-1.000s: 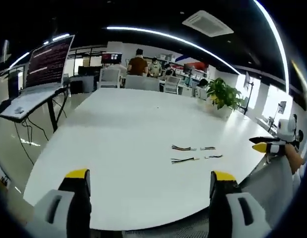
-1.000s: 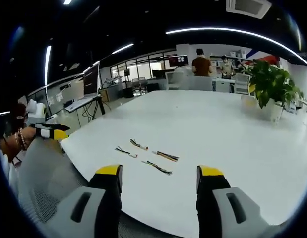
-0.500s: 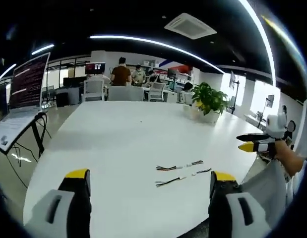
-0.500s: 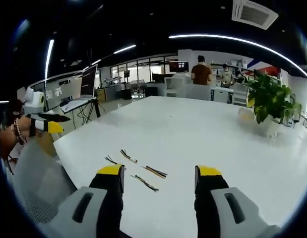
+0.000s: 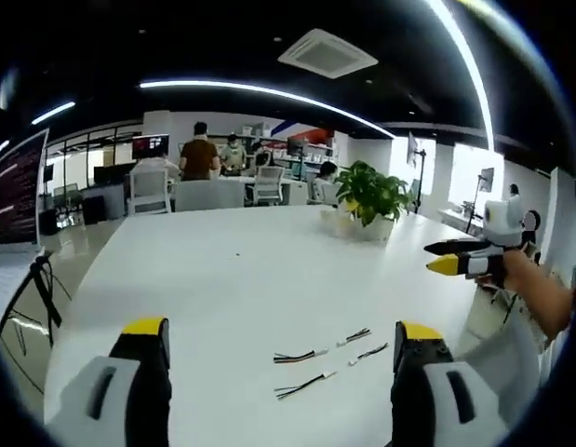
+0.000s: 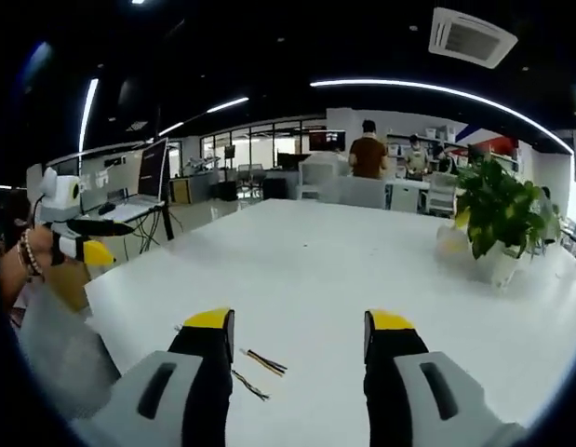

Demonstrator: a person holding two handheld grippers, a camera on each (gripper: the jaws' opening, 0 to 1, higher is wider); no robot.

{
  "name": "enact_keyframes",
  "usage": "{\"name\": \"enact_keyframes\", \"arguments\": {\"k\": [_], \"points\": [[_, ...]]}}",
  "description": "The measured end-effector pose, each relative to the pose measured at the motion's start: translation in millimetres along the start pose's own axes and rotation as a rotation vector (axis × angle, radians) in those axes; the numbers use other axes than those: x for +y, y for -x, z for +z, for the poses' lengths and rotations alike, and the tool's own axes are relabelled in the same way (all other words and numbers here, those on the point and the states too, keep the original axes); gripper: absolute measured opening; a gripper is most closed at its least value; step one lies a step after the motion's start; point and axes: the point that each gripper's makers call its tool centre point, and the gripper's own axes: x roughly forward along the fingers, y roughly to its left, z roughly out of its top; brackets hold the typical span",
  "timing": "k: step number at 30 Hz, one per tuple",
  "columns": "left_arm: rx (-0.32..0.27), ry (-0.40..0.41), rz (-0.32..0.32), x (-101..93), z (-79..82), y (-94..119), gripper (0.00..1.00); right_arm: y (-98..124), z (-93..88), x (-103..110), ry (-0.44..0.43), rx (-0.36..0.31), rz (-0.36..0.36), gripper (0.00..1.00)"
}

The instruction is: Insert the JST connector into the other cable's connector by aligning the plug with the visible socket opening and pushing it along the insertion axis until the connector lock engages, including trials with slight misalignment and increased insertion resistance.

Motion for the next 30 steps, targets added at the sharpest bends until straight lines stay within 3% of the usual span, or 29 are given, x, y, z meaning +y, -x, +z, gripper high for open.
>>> {"name": "enact_keyframes", "arguments": {"k": [3,9,13,16,21,26,28,30], "points": [[-0.02,-0.004,-0.027,-4.4,10.9,-9.8,0.98,-5.6,15.3,-5.8,0.005,-0.024,-0.001,0.54],[-0.095,0.008,-0.056,-8.3,47.8,-30.4,0.98,-18.4,44.2,-16.9,0.028,-0.049,-0.017,0.53],[-0.123,-0.015,-0.047,-4.8,61.2,-50.5,0.97,-34.2,61.1,-20.3,-0.015,-0.066,-0.005,0.53],[-0.12,0.043,-0.079,-9.0,59.8,-68.5,0.97,-48.6,67.6,-13.5,-0.011,-0.058,0.025,0.53],[-0.09,0.037,-0.1,-15.1,52.4,-89.6,0.96,-69.8,66.9,-10.0,-0.036,-0.031,0.05,0.53],[-0.077,0.049,-0.095,-7.5,44.5,-103.9,0.95,-85.4,59.3,-10.3,-0.067,-0.023,0.055,0.52],[-0.068,0.038,-0.096,-3.5,38.0,-107.7,0.93,-90.2,58.2,-7.3,-0.065,-0.05,0.078,0.52],[-0.069,0.022,-0.106,0.8,30.9,-110.2,0.91,-94.8,63.7,-5.1,-0.055,-0.122,0.099,0.5]]}}
